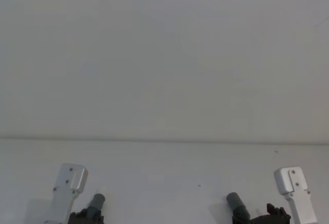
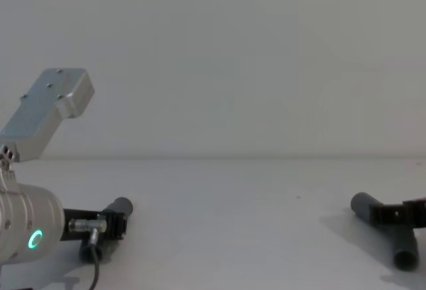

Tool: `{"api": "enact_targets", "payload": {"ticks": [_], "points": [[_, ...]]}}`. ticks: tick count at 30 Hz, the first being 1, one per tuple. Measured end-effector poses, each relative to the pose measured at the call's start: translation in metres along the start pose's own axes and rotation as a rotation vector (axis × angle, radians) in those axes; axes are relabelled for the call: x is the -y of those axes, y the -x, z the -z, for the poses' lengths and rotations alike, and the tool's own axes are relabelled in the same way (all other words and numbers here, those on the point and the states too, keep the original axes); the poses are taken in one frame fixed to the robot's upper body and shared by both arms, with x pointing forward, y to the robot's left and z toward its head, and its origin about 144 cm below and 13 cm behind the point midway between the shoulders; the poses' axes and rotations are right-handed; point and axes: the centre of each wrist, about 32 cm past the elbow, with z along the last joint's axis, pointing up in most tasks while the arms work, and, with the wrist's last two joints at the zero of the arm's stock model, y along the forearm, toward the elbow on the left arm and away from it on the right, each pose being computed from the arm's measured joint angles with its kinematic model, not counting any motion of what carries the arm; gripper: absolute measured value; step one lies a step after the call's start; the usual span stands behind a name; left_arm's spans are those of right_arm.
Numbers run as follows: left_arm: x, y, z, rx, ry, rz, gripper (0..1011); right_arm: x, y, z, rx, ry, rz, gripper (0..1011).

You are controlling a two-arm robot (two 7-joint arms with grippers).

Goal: Use both hands to pick up one end of the pipe from the table, align the ends, and insert them.

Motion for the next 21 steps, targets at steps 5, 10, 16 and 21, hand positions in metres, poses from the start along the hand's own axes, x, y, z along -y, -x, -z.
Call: {"api": "enact_targets", "payload": {"ticks": [5,10,16,21], "points": [[0.0000,0.0000,0.0000,0.000,0.000,0.000,293,-0.0009,0.0003,-0.0012,0.002,0.008,-0.003,1004],[0.0000,0.0000,0.0000,0.000,0.000,0.000,293,-0.0016,0.0008,-0.0028,0.005,0.017,-0.005,1004],[0.0000,0.0000,0.0000,0.000,0.000,0.000,293,-0.0030,0.0012,-0.0051,0.011,0.027,-0.008,1004],[0.0000,0.0000,0.0000,0.000,0.000,0.000,293,-0.0041,0.0014,-0.0059,0.018,0.036,-0.007,1004]]}}
